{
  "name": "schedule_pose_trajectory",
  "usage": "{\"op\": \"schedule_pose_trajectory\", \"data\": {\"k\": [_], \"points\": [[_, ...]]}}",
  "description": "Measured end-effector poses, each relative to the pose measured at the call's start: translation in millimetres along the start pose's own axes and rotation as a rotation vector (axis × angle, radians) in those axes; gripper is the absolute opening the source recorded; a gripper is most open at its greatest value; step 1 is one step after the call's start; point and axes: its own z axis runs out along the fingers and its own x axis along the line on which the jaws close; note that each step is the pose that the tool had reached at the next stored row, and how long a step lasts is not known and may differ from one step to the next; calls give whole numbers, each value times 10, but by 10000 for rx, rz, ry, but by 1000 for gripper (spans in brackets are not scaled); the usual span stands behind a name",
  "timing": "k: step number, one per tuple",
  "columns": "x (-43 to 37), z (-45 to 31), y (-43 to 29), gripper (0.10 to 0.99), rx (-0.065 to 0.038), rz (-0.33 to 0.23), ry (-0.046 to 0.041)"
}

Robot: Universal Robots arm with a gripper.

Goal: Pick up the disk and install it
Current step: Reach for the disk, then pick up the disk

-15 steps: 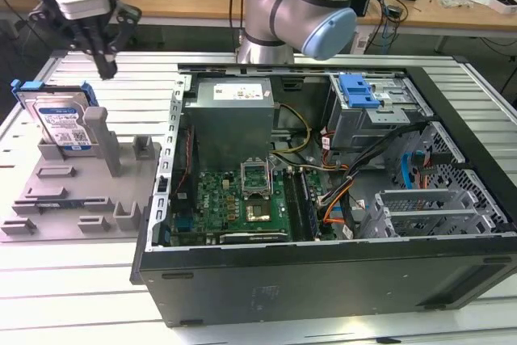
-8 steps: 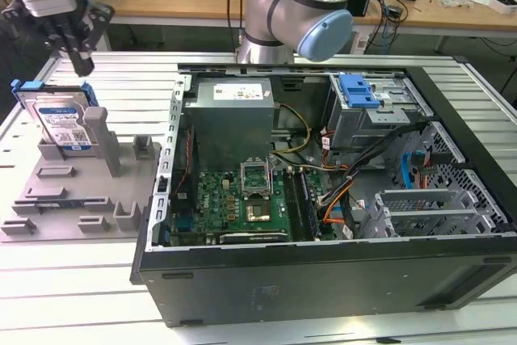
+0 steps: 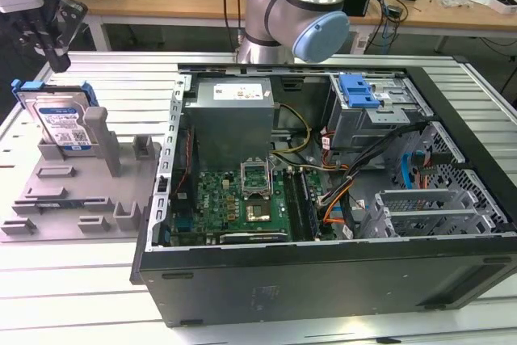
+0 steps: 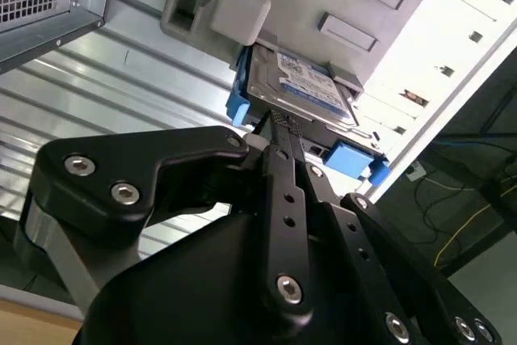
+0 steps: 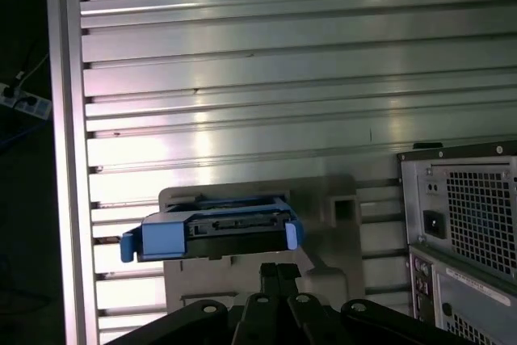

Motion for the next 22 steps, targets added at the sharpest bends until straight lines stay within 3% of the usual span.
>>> {"op": "schedule_pose_trajectory", "data": {"k": [14, 19, 22], "points": [[1, 0, 0, 106, 0, -56, 13], [1, 9, 0, 106, -13, -1616, 80], [2, 23, -1, 106, -25, -2944, 138]]}}
